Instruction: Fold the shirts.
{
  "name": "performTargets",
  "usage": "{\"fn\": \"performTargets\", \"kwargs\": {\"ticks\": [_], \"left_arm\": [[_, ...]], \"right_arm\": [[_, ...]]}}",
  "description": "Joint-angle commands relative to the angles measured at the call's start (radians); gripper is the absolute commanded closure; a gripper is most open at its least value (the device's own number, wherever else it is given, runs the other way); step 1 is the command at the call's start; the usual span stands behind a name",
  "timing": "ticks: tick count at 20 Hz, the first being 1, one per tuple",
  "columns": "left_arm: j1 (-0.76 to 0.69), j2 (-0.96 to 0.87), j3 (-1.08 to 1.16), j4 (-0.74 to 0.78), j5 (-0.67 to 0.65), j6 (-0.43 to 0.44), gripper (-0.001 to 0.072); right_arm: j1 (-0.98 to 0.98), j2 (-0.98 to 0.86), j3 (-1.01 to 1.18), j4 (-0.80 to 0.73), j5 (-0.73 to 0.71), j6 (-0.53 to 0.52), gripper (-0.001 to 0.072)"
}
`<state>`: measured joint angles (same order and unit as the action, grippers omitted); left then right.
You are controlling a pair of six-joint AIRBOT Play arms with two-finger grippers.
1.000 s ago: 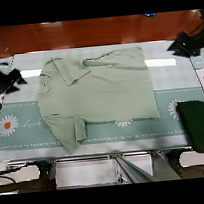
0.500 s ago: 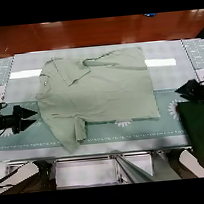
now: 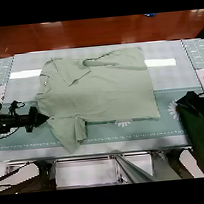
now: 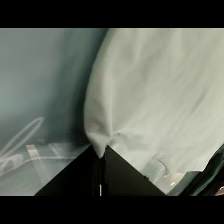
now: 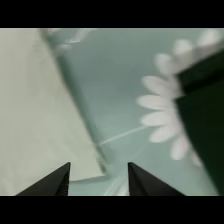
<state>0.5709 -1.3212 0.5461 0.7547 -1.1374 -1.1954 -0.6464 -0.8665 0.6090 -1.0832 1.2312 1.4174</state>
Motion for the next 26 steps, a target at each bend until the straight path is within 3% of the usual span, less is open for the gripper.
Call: {"fn": "performTargets", "kwargs": {"ticks": [1, 5, 16, 17, 18, 19, 24, 26], "left_arm": [[-0.035, -0.011, 0.011, 0.0, 0.023, 0.004, 0.0692], [-0.035, -0.011, 0.02, 0.0, 0.024, 0.006, 0.0692], [-0.039, -0.011, 0.02, 0.0, 0.031, 0.011, 0.0692], [-0.042, -0.011, 0.021, 0.0, 0.031, 0.018, 0.0691], [-0.045, -0.011, 0.025, -0.004, 0.03, 0.018, 0.0692], [-0.046, -0.01, 0.039, -0.012, 0.026, 0.018, 0.0692], [-0.046, 0.085, 0.297, -0.204, -0.078, 0.032, 0.0692], [-0.046, 0.161, 0.485, -0.267, -0.043, 0.036, 0.0692]], "right_arm": [[-0.046, 0.004, -0.029, -0.118, 0.026, 0.078, 0.0298], [-0.055, -0.061, -0.157, 0.087, 0.064, -0.069, 0.0298], [0.264, -0.428, -0.079, 0.313, -0.186, -0.095, 0.031], [0.296, -0.446, -0.044, 0.336, -0.2, -0.096, 0.0395], [0.327, -0.456, -0.001, 0.349, -0.205, -0.101, 0.0589], [0.357, -0.456, 0.047, 0.351, -0.202, -0.13, 0.069], [0.428, -0.424, 0.489, 0.246, -0.003, -0.075, 0.069], [0.427, -0.39, 0.737, 0.177, 0.043, -0.031, 0.069]]}}
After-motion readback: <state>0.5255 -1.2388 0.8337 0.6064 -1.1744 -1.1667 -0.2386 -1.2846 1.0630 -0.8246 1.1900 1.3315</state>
